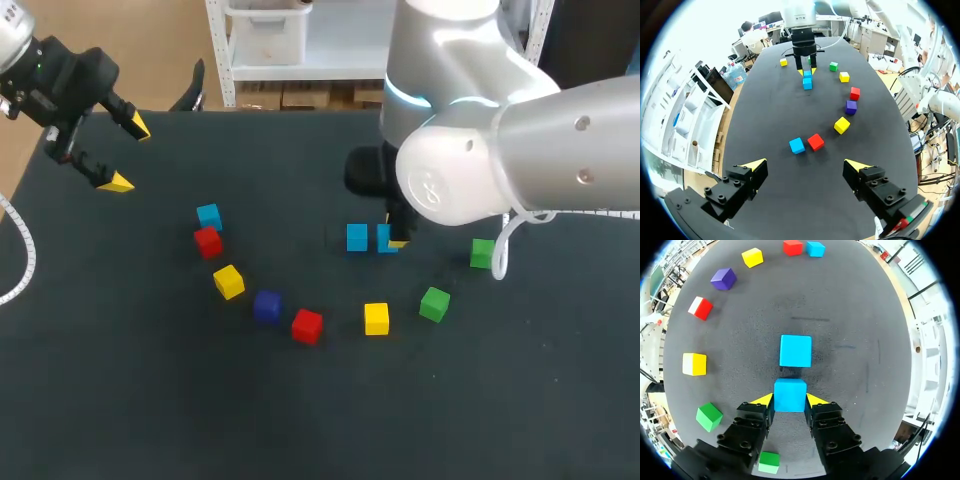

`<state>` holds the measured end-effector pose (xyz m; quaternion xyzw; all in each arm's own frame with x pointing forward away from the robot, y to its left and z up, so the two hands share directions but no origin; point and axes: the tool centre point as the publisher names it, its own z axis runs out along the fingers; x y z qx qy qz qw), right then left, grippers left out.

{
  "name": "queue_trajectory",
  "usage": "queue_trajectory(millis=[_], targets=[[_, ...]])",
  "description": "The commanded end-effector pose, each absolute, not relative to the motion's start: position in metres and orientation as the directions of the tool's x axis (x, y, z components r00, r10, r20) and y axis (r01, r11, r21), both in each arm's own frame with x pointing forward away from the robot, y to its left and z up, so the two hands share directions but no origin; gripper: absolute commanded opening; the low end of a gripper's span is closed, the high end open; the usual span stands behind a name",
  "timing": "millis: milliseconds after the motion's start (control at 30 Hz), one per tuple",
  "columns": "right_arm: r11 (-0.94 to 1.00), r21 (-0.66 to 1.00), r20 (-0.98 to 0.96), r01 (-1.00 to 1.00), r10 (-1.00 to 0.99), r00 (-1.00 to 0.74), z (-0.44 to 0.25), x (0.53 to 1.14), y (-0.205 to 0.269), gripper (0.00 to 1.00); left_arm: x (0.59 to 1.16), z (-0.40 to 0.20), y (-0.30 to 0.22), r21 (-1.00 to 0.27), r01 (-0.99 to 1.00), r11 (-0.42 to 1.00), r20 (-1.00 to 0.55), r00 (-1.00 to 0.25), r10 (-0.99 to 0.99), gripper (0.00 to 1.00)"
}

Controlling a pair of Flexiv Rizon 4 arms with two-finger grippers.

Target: Place the blue cubes, place green cubes on the blue cubes, place the yellow cubes on the green cubes, then place the red cubes on the yellow cubes, and place purple cube on the red cubes.

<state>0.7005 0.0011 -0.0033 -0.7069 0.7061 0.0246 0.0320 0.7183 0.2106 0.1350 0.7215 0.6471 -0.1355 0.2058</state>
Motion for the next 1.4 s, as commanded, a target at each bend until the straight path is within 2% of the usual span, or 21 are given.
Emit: queue_trajectory(millis=[33, 200, 267, 767, 1400], targets=[[-0.001, -0.007, -0.080, -1.000, -0.997, 0.002, -0.0033, 0.7017, 0.0014, 0.44, 0.7179, 0.1347, 0.2112, 0.124, 0.989, -0.079, -0.463, 0.129, 0.877, 1.00], [-0.001, -0.005, -0.080, -1.000, -0.997, 0.002, -0.0037, 0.7015, 0.0009, 0.55, 0.7179, 0.1347, 0.2112, 0.124, 0.989, -0.079, -0.463, 0.129, 0.877, 1.00], [-0.002, -0.005, -0.080, -1.000, -0.997, 0.002, -0.0040, 0.7014, 0.0005, 0.50, 0.7179, 0.1347, 0.2112, 0.124, 0.989, -0.079, -0.463, 0.129, 0.877, 1.00], [-0.016, -0.014, -0.078, -1.000, -0.997, 0.017, -0.0061, 0.7074, -0.0004, 0.45, 0.7179, 0.1347, 0.2112, 0.124, 0.989, -0.079, -0.463, 0.129, 0.877, 1.00], [-0.040, -0.013, -0.082, -0.999, -0.996, 0.041, -0.0051, 0.7098, 0.0018, 0.47, 0.7179, 0.1347, 0.2112, 0.124, 0.989, -0.079, -0.463, 0.129, 0.877, 1.00]])
